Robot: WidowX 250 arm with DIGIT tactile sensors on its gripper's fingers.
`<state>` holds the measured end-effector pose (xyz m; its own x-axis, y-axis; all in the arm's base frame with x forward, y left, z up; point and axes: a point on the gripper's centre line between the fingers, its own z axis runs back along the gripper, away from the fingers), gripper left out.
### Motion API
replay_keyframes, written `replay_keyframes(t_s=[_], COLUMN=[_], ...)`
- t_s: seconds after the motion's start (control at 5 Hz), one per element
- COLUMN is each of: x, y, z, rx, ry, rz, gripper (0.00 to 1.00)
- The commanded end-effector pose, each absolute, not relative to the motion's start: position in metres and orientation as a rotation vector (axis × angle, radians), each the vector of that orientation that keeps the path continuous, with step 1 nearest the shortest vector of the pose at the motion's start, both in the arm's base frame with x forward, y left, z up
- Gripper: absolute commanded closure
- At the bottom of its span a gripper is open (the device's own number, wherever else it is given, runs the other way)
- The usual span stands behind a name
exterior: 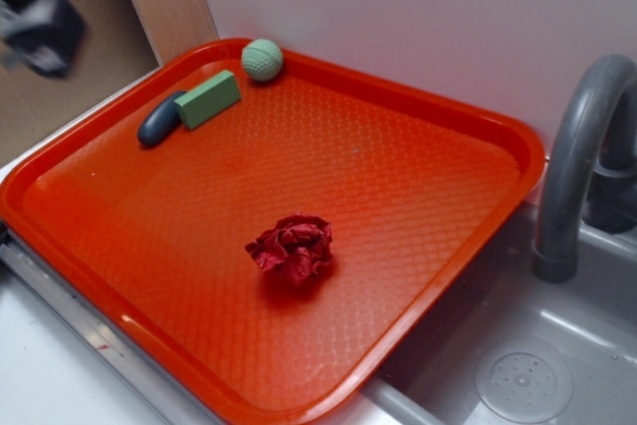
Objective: Grab the red paper.
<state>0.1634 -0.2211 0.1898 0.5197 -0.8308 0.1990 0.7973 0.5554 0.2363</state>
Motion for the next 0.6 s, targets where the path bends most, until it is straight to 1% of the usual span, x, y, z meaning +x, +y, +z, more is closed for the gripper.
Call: replay_keyframes(t_s=[0.0,0.2,0.4], x=[0.155,0.154,0.156], y=[-0.265,-0.278,-0.279], z=[0.141,0.113,0.093], rx=[0.025,-0.001,0.03], ry=[-0.251,-0.163,-0.074], rz=[-1.092,-1.117,-1.098], gripper=[0.0,0.0,0.0])
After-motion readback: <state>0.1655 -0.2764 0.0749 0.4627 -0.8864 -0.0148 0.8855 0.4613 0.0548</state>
